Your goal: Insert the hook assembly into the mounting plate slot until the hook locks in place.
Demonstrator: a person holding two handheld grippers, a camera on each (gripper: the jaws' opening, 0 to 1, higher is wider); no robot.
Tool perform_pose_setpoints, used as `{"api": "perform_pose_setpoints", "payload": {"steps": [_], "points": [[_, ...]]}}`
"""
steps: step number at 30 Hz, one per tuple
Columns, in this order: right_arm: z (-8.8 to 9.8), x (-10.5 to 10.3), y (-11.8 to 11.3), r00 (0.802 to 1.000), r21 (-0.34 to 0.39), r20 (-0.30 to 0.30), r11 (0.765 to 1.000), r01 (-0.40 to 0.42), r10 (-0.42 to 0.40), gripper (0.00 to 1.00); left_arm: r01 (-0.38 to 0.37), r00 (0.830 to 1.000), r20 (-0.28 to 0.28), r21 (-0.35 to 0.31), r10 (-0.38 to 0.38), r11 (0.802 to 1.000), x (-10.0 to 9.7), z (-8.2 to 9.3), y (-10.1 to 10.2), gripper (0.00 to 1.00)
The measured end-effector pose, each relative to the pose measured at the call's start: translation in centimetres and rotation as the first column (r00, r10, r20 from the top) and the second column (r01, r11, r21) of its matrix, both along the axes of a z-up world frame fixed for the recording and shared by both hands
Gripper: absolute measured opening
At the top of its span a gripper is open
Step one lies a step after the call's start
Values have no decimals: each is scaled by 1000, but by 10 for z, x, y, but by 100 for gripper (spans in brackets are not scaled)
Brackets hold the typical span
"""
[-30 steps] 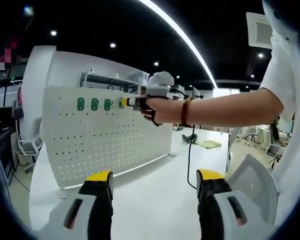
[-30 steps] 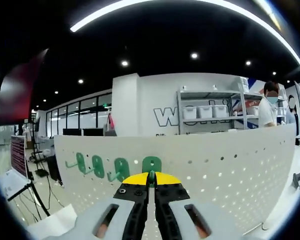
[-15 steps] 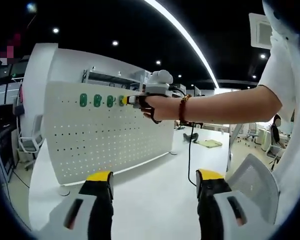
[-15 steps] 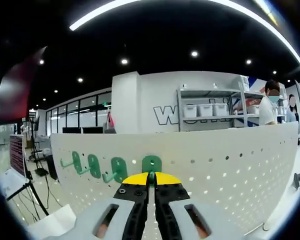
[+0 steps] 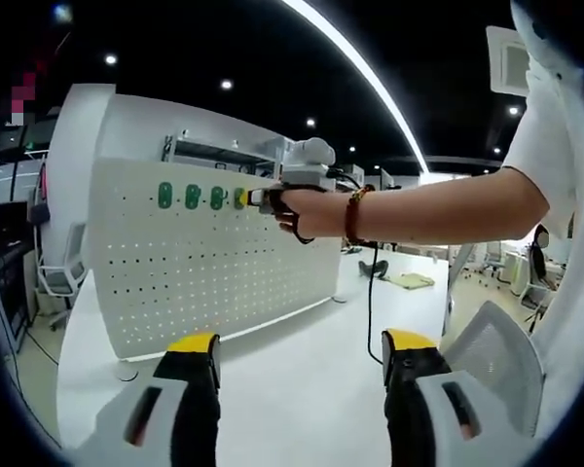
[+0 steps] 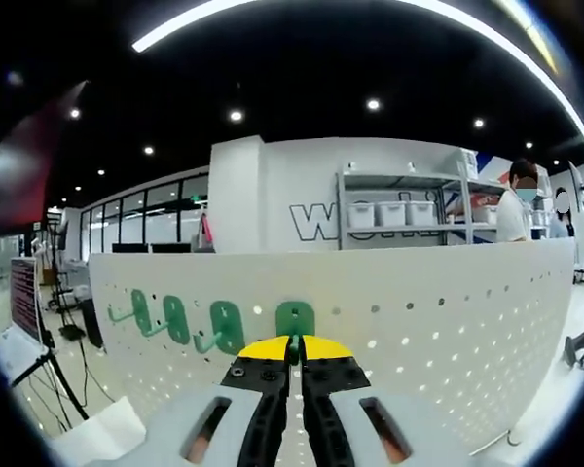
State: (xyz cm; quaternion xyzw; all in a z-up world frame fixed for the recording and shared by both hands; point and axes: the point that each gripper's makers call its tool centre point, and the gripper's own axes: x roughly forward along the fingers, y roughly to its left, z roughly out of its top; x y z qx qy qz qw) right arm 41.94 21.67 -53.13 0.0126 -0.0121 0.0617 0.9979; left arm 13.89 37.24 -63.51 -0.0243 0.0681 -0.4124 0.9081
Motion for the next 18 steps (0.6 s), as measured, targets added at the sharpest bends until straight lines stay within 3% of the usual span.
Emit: {"api": "perform_pose_setpoints", "payload": {"steps": [10, 18], "points": [[10, 3, 8, 999, -58, 7, 997, -42, 43, 5, 2, 1000, 2, 2, -2, 1000, -1, 1, -2, 69], [7, -2, 9, 998, -36, 6, 997, -69, 69, 11, 5, 1000, 6, -1, -5, 1000, -4, 4, -3, 70]]}}
